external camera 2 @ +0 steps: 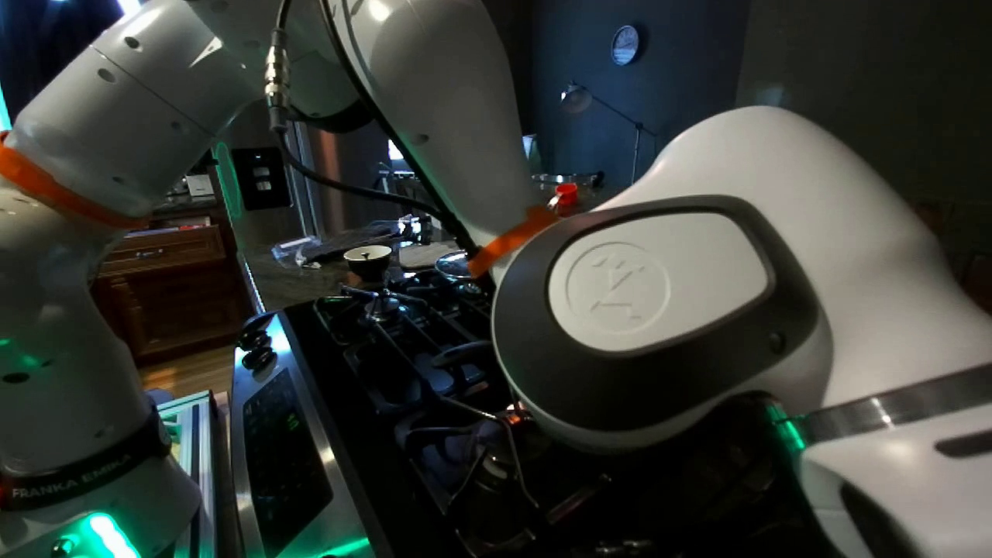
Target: Move the silver can to the left side of the countertop.
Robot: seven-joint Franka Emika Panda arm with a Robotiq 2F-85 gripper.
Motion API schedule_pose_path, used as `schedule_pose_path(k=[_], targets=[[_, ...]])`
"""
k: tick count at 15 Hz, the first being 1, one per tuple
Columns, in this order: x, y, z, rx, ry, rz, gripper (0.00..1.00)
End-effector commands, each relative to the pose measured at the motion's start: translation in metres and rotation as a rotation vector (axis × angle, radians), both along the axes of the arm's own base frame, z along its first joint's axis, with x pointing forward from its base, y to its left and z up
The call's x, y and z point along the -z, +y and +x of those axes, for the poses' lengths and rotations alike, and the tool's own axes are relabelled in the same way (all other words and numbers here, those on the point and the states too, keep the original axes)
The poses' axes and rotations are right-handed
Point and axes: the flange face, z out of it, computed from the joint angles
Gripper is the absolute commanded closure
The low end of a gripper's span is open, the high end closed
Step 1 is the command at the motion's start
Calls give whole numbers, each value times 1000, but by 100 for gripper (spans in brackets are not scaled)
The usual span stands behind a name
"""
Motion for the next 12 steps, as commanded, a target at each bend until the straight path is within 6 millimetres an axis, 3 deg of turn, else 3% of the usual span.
schedule_pose_path(k=[1, 12], targets=[[-14, 32, -19, -136, 39, 55, 72], [-13, 136, -2, -710, 123, 162, 77]])
